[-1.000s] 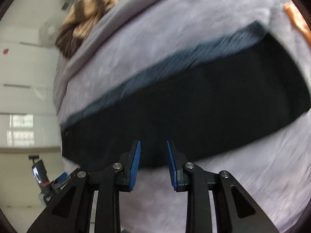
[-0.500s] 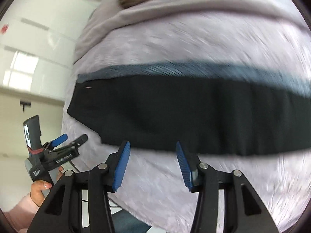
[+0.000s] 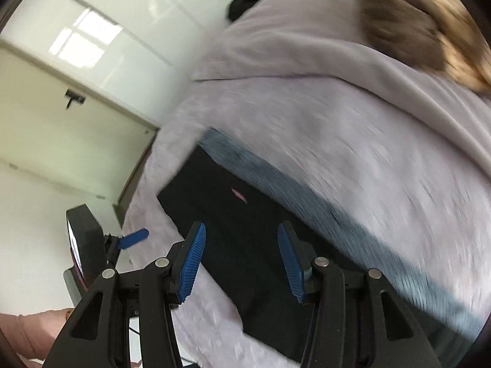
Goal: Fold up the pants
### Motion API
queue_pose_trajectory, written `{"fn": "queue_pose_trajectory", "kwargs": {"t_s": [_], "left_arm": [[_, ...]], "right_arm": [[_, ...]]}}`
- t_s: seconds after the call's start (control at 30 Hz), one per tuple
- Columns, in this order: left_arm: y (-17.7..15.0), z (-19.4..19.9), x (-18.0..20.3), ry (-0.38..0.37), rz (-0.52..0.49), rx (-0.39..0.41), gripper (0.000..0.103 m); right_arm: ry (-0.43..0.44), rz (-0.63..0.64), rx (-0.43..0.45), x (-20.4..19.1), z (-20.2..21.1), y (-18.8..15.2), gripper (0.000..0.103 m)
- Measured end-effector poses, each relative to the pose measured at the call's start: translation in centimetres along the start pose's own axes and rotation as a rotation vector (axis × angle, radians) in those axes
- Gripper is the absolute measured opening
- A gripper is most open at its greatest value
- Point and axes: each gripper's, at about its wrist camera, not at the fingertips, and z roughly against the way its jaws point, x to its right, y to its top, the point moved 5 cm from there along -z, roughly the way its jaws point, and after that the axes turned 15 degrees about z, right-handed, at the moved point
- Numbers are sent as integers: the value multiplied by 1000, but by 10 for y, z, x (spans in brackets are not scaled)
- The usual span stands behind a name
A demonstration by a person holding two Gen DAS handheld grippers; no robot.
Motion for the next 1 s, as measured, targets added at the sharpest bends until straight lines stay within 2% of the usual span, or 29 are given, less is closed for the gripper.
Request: {"fn": "queue_pose_trajectory", "kwargs": {"t_s": [0.1, 0.23, 0.43, 0.57, 0.6, 0.63, 0.67, 0.77, 0.83, 0.9, 1.0], "left_arm": [[21, -13, -10, -26, 63, 16, 101], [33, -36, -8, -46, 81, 24, 101], [28, -67, -5, -9, 32, 53, 101], [26, -68, -5, -18, 27, 74, 101], [25, -67, -6, -20, 25, 75, 101], [25, -65, -7, -24, 26, 77, 101], [24, -61, -9, -30, 35, 80, 101], [21, -53, -15, -64, 63, 94, 101], [18, -56, -16, -37, 49, 91, 101], [17, -64, -15, 13, 14, 92, 101], [21, -57, -13, 20, 1, 102, 101]], "right_arm": [[24, 59, -55, -5, -40, 38, 53], [-17, 185, -143, -12, -103, 73, 53], [-6, 245, -201, -10, -173, 102, 53], [47, 252, -270, -10, -206, 107, 53], [50, 249, -284, -10, -212, 106, 48], [79, 236, -283, -11, -213, 106, 37], [96, 230, -272, -15, -211, 108, 9], [144, 349, -237, -45, -190, 109, 8], [153, 383, -230, -53, -184, 111, 8], [117, 348, -232, -43, -194, 114, 8], [23, 298, -275, -23, -225, 104, 9]]}}
